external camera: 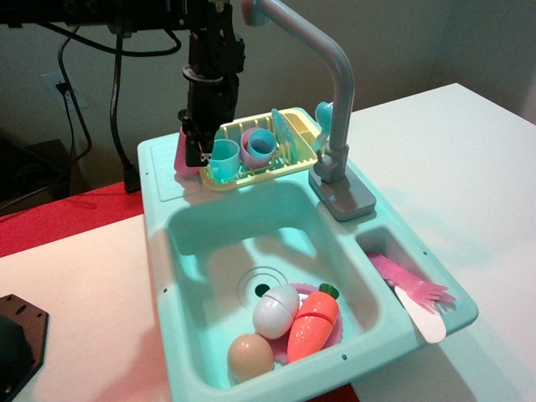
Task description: Put cup from counter to sink
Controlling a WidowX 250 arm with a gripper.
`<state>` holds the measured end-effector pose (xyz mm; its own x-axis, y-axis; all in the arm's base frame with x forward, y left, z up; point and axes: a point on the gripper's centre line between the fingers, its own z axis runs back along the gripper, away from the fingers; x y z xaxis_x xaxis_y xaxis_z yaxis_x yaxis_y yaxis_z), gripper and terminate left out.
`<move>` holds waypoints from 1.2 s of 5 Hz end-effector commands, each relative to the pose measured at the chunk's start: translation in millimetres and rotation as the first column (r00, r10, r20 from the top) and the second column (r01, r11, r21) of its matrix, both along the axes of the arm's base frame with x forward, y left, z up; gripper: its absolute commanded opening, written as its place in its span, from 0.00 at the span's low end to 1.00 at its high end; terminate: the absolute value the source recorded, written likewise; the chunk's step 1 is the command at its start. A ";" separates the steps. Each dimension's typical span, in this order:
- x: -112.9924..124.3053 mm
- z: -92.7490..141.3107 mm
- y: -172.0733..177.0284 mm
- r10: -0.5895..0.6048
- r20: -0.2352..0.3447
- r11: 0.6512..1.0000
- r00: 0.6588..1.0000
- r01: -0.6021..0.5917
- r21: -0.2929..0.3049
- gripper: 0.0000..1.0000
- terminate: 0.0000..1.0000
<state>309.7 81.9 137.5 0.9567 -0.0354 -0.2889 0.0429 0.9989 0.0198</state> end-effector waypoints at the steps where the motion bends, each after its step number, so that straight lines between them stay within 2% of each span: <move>1: -3.0 26.3 -1.9 0.007 0.094 0.999 0.996 -0.010 0.030 0.00 0.00; 2: 12.5 40.0 -17.5 -0.027 0.128 0.999 0.991 0.024 0.030 0.00 0.00; 4: 58.0 72.2 -72.8 -0.076 0.221 0.996 0.972 0.087 -0.036 0.00 0.00; 5: 65.4 65.1 -88.3 -0.069 0.227 0.991 0.971 0.093 -0.098 0.00 0.00; 6: 74.5 41.0 -106.6 -0.079 0.223 0.989 0.972 0.105 -0.108 0.00 0.00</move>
